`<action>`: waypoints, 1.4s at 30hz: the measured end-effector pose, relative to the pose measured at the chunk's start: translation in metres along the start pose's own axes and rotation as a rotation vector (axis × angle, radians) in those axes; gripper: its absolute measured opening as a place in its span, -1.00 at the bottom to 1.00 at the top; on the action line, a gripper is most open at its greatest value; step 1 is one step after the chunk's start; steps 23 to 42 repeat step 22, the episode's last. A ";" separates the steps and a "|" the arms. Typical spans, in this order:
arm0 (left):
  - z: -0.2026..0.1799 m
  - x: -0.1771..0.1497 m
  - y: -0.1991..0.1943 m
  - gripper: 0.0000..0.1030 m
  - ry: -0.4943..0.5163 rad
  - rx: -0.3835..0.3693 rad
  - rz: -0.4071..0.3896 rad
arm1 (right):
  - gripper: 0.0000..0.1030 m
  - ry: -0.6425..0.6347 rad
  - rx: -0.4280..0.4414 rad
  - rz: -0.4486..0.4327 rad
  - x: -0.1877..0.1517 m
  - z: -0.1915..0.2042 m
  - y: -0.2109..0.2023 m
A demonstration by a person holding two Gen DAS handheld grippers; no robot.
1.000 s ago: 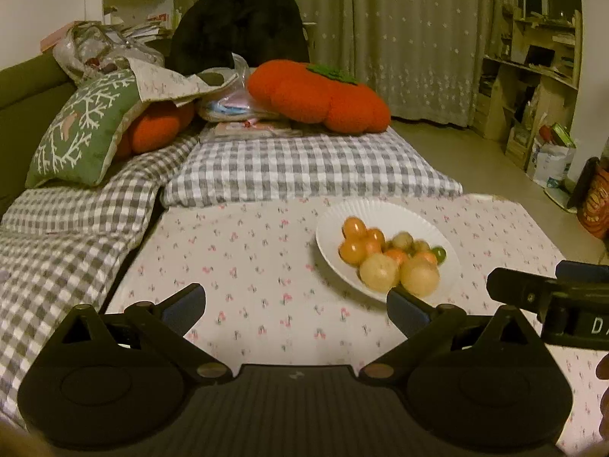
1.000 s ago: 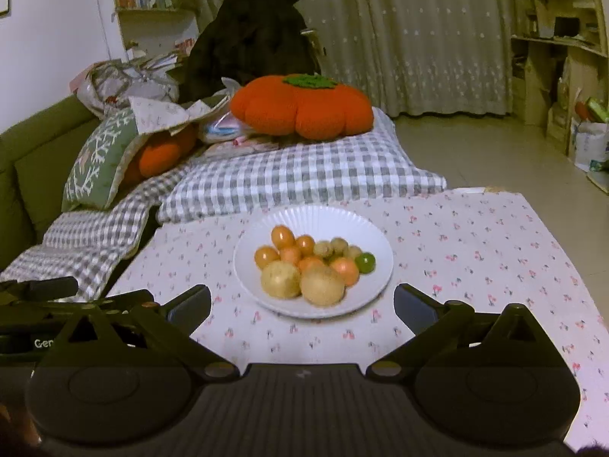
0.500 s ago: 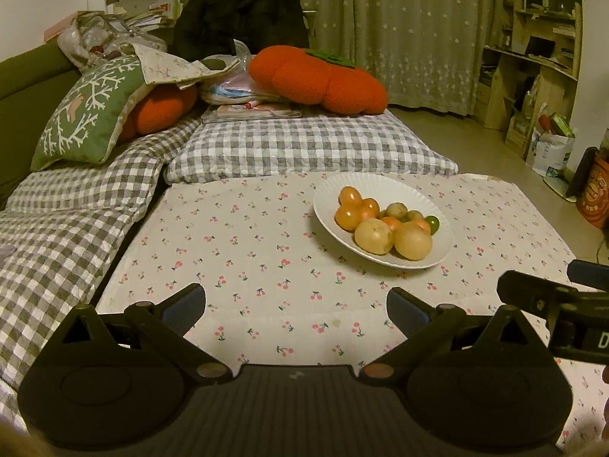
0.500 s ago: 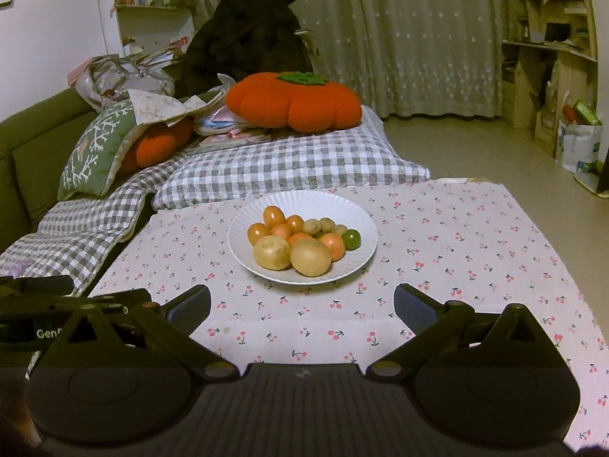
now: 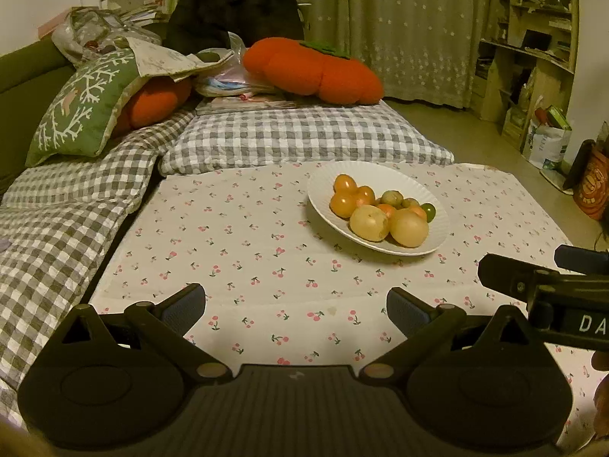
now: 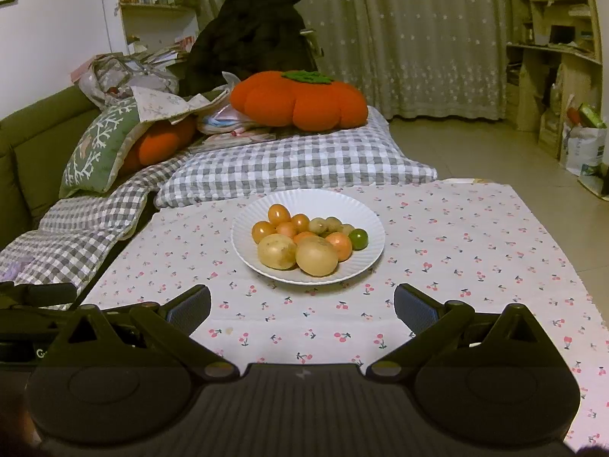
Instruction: Organize fruits
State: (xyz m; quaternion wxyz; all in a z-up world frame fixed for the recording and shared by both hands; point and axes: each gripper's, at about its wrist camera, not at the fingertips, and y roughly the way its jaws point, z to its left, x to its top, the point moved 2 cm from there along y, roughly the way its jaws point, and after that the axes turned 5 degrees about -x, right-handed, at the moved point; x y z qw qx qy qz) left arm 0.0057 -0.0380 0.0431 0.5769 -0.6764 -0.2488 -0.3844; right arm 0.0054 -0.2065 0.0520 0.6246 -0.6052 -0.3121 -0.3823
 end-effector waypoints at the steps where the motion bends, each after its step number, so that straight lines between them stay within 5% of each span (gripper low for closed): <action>1: 0.000 0.000 0.000 0.85 -0.001 0.002 -0.001 | 0.99 0.000 -0.001 -0.001 0.000 0.001 0.000; 42: 0.002 -0.001 0.003 0.84 -0.002 0.001 -0.009 | 0.99 0.001 0.007 -0.003 0.000 0.002 0.000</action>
